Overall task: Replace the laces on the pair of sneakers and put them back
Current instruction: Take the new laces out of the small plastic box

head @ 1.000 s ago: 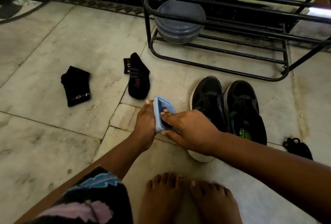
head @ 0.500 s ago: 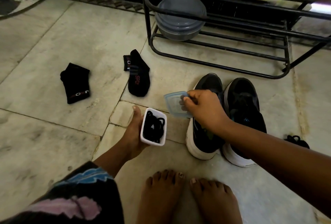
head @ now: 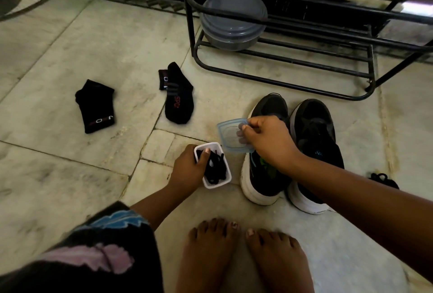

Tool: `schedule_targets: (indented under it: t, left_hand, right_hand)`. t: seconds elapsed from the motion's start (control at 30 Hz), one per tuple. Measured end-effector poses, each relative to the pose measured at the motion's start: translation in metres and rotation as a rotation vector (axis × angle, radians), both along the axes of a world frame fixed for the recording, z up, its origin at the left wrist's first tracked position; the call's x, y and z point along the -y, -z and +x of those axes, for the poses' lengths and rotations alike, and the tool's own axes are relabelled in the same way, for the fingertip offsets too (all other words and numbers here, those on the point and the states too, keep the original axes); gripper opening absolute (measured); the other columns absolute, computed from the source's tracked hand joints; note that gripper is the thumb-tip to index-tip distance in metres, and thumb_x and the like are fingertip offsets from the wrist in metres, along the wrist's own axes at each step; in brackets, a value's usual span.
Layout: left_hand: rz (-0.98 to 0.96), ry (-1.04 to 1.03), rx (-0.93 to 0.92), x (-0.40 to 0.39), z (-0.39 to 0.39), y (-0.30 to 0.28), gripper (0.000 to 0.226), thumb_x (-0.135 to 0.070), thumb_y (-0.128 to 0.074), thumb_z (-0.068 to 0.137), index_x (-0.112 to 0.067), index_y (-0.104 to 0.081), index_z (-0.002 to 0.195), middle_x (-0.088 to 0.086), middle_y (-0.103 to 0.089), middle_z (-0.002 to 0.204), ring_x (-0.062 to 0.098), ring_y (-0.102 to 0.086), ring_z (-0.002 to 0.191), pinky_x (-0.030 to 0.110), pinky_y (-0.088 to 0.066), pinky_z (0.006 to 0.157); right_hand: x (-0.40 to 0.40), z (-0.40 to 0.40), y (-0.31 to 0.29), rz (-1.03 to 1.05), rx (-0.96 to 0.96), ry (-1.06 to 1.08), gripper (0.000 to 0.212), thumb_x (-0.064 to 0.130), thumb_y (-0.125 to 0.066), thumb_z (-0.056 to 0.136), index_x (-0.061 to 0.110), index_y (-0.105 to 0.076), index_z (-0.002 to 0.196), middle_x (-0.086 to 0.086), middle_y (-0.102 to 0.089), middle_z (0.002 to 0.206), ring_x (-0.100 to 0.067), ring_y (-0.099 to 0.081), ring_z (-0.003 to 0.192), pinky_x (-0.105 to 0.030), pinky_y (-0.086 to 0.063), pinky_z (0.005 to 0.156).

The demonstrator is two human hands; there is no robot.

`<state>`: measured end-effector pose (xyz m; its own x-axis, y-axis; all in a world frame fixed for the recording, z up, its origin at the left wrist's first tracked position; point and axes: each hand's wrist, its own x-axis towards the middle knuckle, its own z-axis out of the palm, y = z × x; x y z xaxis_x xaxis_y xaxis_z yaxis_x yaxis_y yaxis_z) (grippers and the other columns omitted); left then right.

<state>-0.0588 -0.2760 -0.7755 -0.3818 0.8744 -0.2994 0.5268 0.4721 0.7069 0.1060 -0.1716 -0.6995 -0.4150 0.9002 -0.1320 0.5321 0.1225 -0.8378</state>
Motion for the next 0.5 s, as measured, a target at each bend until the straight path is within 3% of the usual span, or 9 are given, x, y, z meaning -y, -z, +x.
schedule_targets:
  t: [0.13,0.23,0.37,0.5]
  left_hand:
    - [0.081,0.088,-0.18,-0.001,-0.003,-0.02,0.058,-0.055,-0.049,0.082,-0.01,-0.054,0.118,0.009,-0.055,0.115,0.026,-0.051,0.108,0.035,-0.041,0.088]
    - [0.181,0.196,-0.408,0.006,-0.003,-0.038,0.057,-0.051,-0.062,0.079,-0.023,-0.051,0.127,0.0,-0.052,0.125,0.021,-0.05,0.113,0.037,-0.037,0.09]
    - [-0.114,0.475,-0.751,0.0,0.008,-0.046,0.055,-0.052,-0.053,0.086,-0.026,-0.045,0.134,-0.004,-0.051,0.133,0.021,-0.042,0.121,0.035,-0.029,0.095]
    - [-0.255,0.572,-0.849,-0.01,0.014,-0.038,0.046,-0.04,-0.055,0.09,-0.017,-0.046,0.129,0.003,-0.057,0.127,0.025,-0.052,0.115,0.036,-0.033,0.098]
  right_hand:
    - [0.001,0.001,0.0,0.028,0.008,0.006,0.029,0.016,-0.054,0.094,-0.008,-0.066,0.084,-0.017,-0.07,0.078,-0.034,-0.067,0.073,-0.053,-0.054,0.069]
    - [0.0,0.002,0.001,0.037,0.015,0.007,0.029,0.017,-0.054,0.094,-0.007,-0.067,0.084,-0.017,-0.07,0.079,-0.033,-0.067,0.074,-0.052,-0.054,0.07]
    - [-0.001,0.0,0.002,0.036,0.015,0.009,0.028,0.018,-0.054,0.094,-0.005,-0.067,0.084,-0.016,-0.071,0.079,-0.032,-0.068,0.074,-0.051,-0.055,0.071]
    - [0.002,0.0,0.004,0.059,0.03,-0.012,0.03,0.02,-0.053,0.094,-0.006,-0.066,0.085,-0.022,-0.068,0.08,-0.035,-0.067,0.075,-0.052,-0.054,0.07]
